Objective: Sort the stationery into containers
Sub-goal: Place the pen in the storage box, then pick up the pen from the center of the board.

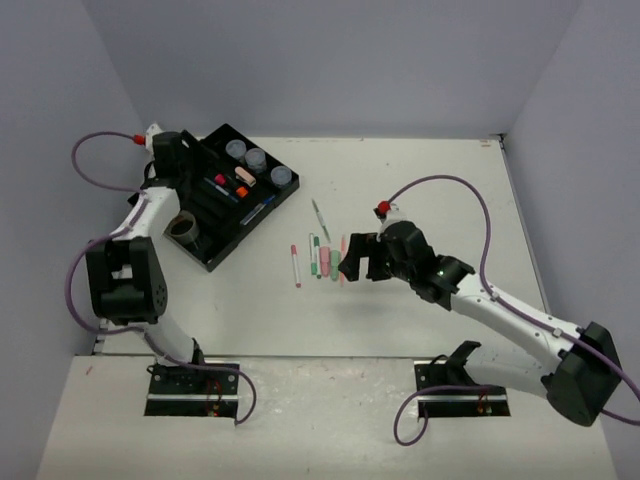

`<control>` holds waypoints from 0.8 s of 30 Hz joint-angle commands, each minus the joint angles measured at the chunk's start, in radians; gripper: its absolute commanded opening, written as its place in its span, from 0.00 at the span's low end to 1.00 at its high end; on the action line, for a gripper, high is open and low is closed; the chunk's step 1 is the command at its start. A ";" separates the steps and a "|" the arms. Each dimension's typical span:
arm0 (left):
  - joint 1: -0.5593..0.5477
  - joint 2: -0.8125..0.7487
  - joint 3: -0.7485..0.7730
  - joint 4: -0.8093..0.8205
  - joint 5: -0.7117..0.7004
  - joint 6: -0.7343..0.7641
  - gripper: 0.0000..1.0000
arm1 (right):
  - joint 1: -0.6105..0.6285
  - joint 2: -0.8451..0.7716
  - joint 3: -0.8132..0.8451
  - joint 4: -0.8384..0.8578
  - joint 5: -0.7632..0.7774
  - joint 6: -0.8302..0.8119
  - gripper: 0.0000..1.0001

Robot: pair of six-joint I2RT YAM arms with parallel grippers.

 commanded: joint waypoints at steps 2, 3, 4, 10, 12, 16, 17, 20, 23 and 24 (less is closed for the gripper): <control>-0.017 -0.373 -0.139 0.021 0.090 0.065 0.95 | -0.044 0.324 0.304 -0.128 0.144 -0.038 0.76; -0.023 -0.475 -0.205 0.015 0.104 0.067 0.98 | -0.055 0.385 0.354 -0.163 0.161 -0.047 0.68; -0.028 -0.574 -0.267 0.010 0.117 0.069 1.00 | -0.066 0.445 0.404 -0.197 0.177 -0.058 0.61; -0.028 -1.009 -0.445 -0.117 0.161 0.211 1.00 | -0.080 0.792 0.724 -0.301 0.147 -0.179 0.43; -0.036 -1.063 -0.436 -0.204 0.158 0.270 1.00 | -0.081 0.871 0.807 -0.321 0.143 -0.196 0.41; -0.047 -1.089 -0.411 -0.294 0.135 0.350 1.00 | -0.081 0.995 0.952 -0.372 0.105 -0.226 0.40; -0.048 -1.087 -0.411 -0.298 0.139 0.352 1.00 | -0.081 1.016 0.976 -0.384 0.106 -0.230 0.40; -0.047 -1.078 -0.418 -0.299 0.174 0.377 1.00 | -0.081 1.057 1.020 -0.403 0.113 -0.244 0.40; -0.047 -1.071 -0.448 -0.285 0.187 0.378 1.00 | -0.081 1.100 1.074 -0.418 0.090 -0.252 0.40; -0.047 -1.069 -0.459 -0.281 0.188 0.378 1.00 | -0.081 1.113 1.098 -0.433 0.089 -0.253 0.39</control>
